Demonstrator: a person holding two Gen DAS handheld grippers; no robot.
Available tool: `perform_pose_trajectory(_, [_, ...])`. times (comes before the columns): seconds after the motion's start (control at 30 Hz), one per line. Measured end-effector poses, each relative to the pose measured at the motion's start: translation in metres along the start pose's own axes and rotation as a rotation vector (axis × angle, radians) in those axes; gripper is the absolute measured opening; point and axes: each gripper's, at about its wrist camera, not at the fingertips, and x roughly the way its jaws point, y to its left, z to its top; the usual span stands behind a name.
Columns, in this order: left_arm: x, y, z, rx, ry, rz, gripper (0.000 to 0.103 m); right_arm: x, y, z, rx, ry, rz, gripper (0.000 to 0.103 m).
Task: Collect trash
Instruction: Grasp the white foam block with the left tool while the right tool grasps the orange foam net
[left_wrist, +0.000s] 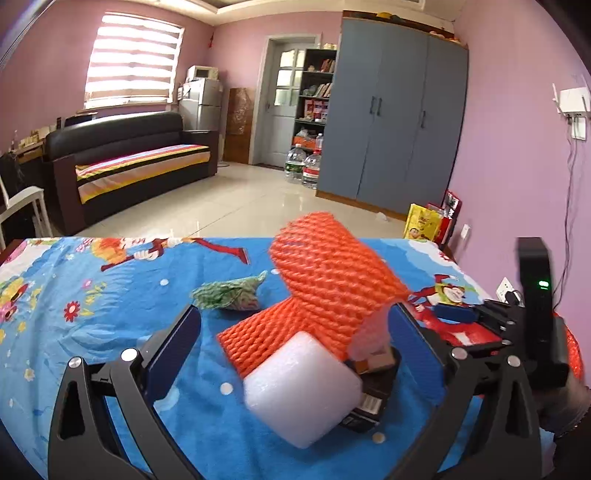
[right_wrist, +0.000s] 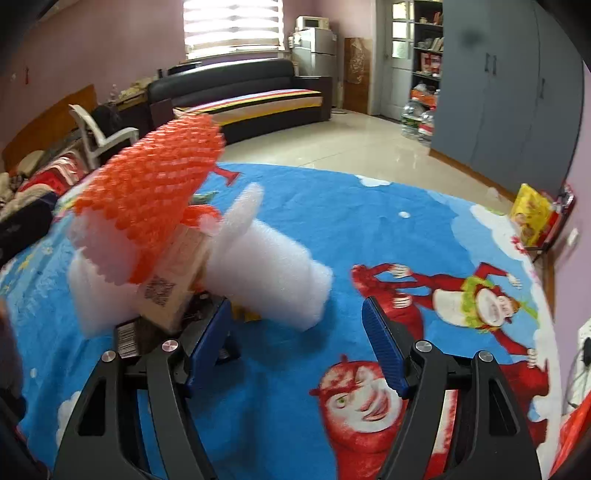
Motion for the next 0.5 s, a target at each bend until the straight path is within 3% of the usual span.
perform_pose_trajectory(0.07, [0.000, 0.008, -0.001, -0.006, -0.006, 0.028, 0.098, -0.013, 0.006, -0.001, -0.027, -0.046, -0.023, 0.069])
perform_pose_trajectory(0.23, [-0.013, 0.030, 0.001, -0.067, -0.034, 0.099, 0.098, -0.051, 0.009, 0.015, 0.046, -0.183, 0.057, 0.069])
perform_pose_trajectory(0.5, [-0.032, 0.052, -0.001, -0.069, -0.053, 0.201, 0.098, -0.042, 0.054, 0.044, 0.094, -0.227, 0.147, 0.070])
